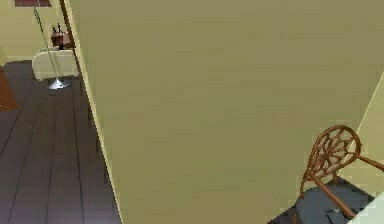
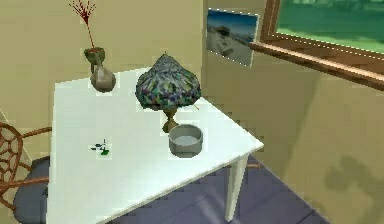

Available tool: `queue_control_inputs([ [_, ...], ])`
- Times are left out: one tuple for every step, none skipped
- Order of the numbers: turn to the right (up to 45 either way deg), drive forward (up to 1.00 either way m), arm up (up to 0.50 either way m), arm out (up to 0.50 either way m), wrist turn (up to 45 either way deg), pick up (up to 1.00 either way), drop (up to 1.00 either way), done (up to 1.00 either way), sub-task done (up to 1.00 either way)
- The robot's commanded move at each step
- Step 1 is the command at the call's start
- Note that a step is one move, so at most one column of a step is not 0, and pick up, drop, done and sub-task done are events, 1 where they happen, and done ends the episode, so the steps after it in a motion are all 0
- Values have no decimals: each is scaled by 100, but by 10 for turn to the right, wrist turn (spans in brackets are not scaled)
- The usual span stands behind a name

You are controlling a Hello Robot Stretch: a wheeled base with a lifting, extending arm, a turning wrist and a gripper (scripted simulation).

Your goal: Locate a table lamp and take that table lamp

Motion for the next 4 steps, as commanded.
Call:
queue_control_inputs([
  [0,0,38,0,0,0,0,0,0],
  [0,0,0,50,0,0,0,0,0],
  [0,0,0,0,450,0,0,0,0],
  [0,0,0,0,450,0,0,0,0],
])
